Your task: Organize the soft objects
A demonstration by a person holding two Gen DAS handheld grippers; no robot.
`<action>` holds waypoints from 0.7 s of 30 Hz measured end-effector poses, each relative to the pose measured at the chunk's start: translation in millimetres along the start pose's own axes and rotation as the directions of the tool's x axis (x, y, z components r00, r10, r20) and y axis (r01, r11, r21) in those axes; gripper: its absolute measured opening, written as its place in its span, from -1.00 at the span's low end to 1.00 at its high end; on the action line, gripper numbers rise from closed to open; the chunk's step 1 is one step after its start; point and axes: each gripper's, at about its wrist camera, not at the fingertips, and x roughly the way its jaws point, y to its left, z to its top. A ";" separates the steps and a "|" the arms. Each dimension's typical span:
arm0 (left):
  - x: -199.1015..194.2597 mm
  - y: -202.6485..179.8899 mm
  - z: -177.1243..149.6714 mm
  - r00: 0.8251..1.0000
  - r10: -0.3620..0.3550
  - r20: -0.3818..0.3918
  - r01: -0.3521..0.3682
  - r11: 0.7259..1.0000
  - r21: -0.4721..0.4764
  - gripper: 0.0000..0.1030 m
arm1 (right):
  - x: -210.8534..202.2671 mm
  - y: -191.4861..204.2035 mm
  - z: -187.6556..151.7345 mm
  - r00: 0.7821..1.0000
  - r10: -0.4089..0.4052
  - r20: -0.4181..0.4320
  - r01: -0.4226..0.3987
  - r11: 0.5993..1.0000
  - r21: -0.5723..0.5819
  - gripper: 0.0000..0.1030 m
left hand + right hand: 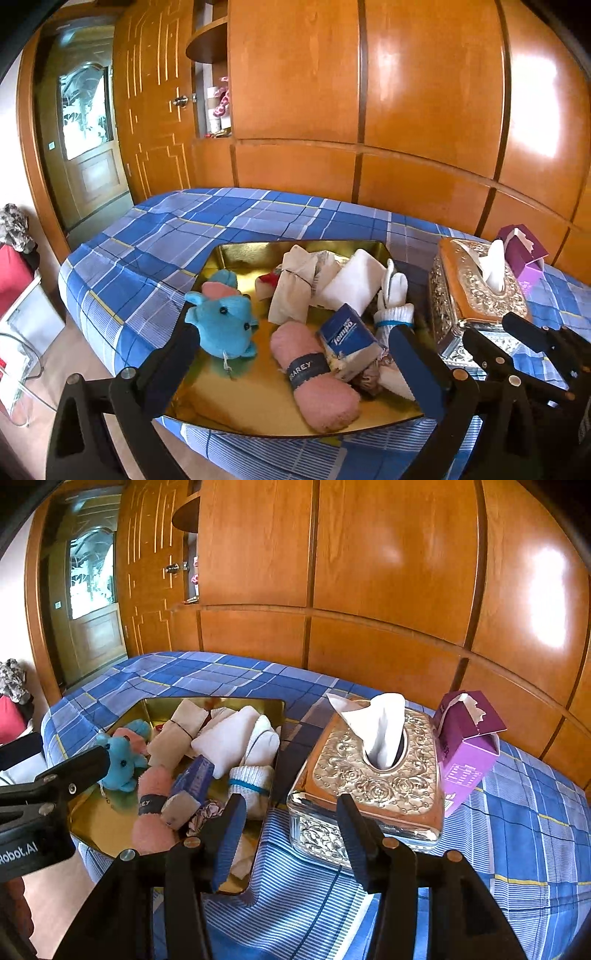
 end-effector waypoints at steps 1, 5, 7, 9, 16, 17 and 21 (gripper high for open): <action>-1.2 -0.9 0.1 1.000 0.001 0.003 -0.001 1.000 0.000 0.99 | -0.6 1.0 -0.7 1.000 0.000 0.002 0.000 1.000 0.000 0.00; -2.7 -0.7 0.6 1.000 0.002 0.007 -0.002 1.000 -0.002 0.99 | -1.3 2.2 -0.9 1.000 0.001 0.002 -0.001 1.000 -0.003 0.00; -2.8 -0.4 0.5 1.000 0.000 0.007 0.000 1.000 -0.003 0.99 | -2.3 1.8 -1.3 1.000 0.002 0.001 -0.002 1.000 -0.002 0.00; -2.5 -0.7 0.4 1.000 -0.002 0.004 0.002 1.000 -0.003 0.99 | -2.5 1.6 -1.7 1.000 0.001 -0.002 -0.001 1.000 -0.002 0.00; -1.7 -0.1 0.0 1.000 0.001 -0.002 -0.001 1.000 -0.009 0.99 | -1.1 1.4 -2.9 1.000 0.008 -0.011 -0.008 1.000 0.000 0.00; -1.5 0.1 0.0 1.000 0.002 -0.002 -0.002 1.000 -0.010 0.99 | -0.6 1.3 -2.7 1.000 0.009 -0.012 -0.009 1.000 0.001 0.00; -1.2 0.6 -0.2 1.000 0.003 -0.003 -0.003 1.000 -0.011 0.99 | 0.2 1.8 -2.4 1.000 0.012 -0.013 -0.012 1.000 0.002 0.00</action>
